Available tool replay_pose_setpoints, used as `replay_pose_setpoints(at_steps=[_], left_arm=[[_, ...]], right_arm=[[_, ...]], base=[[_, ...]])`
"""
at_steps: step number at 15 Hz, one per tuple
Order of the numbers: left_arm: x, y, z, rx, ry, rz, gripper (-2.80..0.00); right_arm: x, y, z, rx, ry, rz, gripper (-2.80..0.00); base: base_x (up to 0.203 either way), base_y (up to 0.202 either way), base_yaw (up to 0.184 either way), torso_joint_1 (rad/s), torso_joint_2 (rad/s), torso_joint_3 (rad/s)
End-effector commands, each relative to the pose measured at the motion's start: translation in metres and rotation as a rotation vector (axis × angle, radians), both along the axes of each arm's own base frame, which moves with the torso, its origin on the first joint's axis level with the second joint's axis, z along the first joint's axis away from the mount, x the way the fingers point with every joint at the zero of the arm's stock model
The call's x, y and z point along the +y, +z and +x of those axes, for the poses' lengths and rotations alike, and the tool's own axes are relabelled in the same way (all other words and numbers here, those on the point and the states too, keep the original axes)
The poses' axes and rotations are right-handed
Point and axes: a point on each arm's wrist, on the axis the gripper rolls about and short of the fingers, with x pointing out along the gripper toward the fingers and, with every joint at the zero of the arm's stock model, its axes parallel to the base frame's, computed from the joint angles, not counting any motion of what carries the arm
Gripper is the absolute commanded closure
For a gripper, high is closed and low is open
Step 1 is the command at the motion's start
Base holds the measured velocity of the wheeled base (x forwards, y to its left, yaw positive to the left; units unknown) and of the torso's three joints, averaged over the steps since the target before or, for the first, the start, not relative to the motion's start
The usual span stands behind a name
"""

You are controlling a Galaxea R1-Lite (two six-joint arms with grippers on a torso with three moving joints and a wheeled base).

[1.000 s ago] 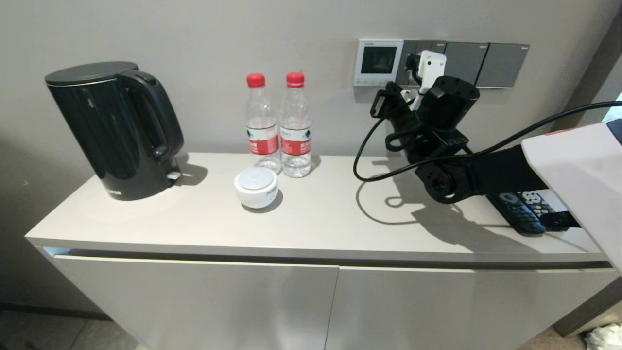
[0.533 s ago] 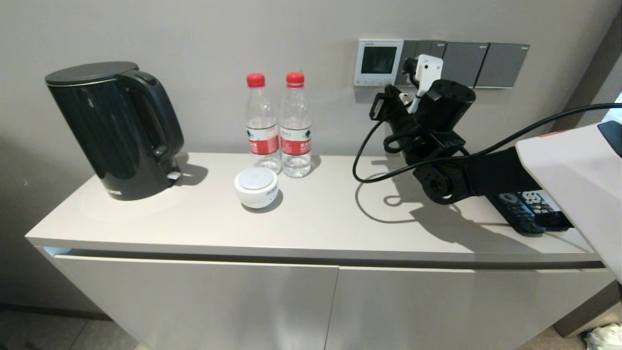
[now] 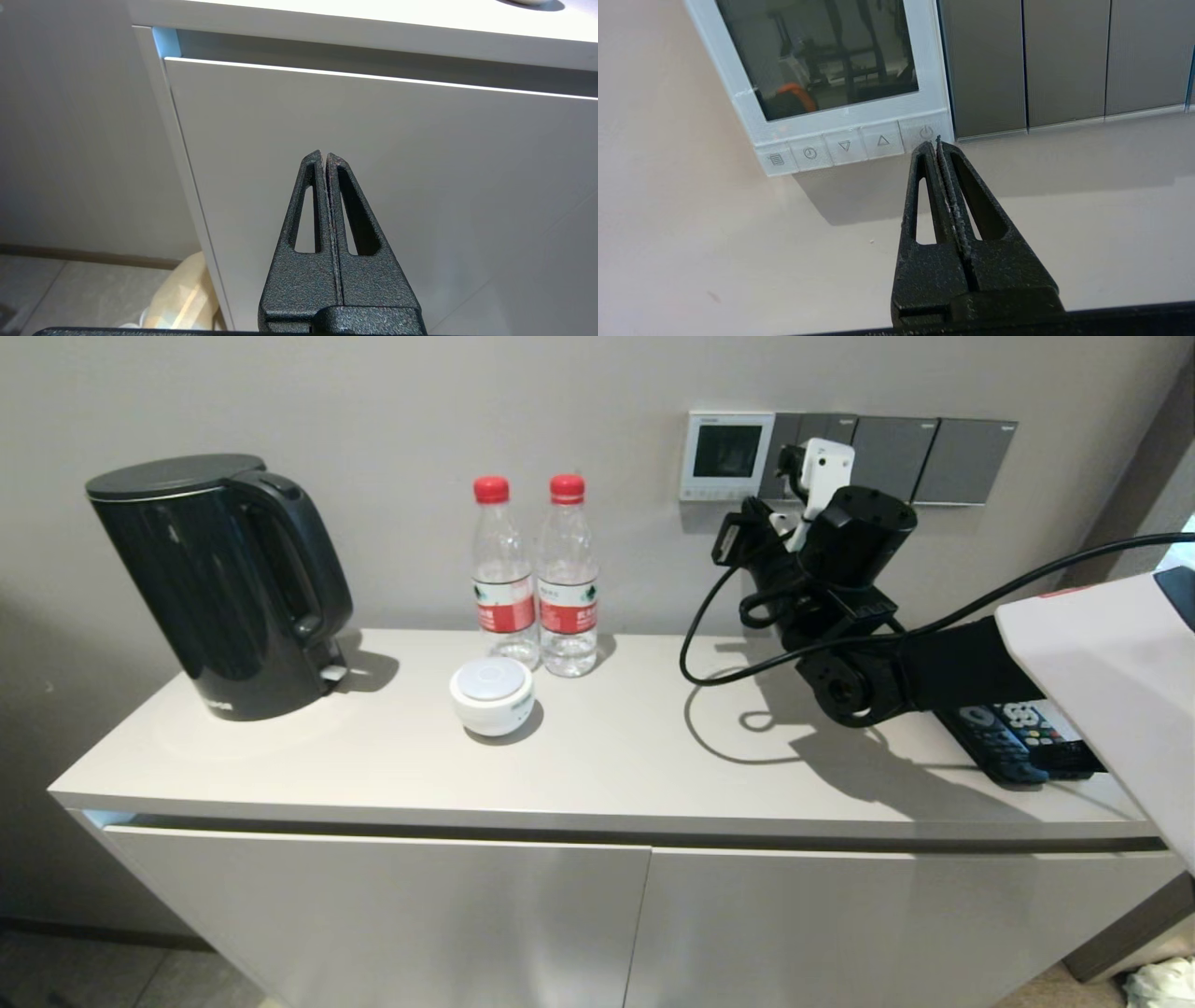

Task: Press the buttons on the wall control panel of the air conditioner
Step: Turn on the central air conditioner

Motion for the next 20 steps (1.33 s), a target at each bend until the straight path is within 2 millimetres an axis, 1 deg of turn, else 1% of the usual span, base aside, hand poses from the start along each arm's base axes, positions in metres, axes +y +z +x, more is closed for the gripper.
replay_pose_setpoints(at_steps=[1,5,8,14,18,20], left_arm=[[0.0,0.0,0.0,0.0,0.001,-0.001,0.0],[0.0,0.0,0.0,0.0,0.001,-0.001,0.0],[0.0,0.0,0.0,0.0,0.001,-0.001,0.0],[0.0,0.0,0.0,0.0,0.001,-0.001,0.0],[0.0,0.0,0.0,0.0,0.001,-0.002,0.0],[0.0,0.0,0.0,0.0,0.001,-0.002,0.0]], right_arm=[[0.0,0.003,-0.002,-0.011,-0.001,0.006,0.0],[0.001,0.005,-0.003,-0.014,0.0,0.008,0.0],[0.001,0.005,0.001,-0.02,-0.008,0.002,0.0],[0.002,0.0,0.005,-0.007,-0.008,-0.003,0.0],[0.004,0.005,-0.003,-0.016,-0.003,0.0,0.0],[0.007,0.012,-0.012,-0.028,0.009,0.004,0.0]], base=[[0.0,0.0,0.0,0.0,0.0,0.0],[0.0,0.0,0.0,0.0,0.0,0.0],[0.0,0.0,0.0,0.0,0.0,0.0],[0.0,0.0,0.0,0.0,0.0,0.0],[0.0,0.0,0.0,0.0,0.0,0.0],[0.0,0.0,0.0,0.0,0.0,0.0]])
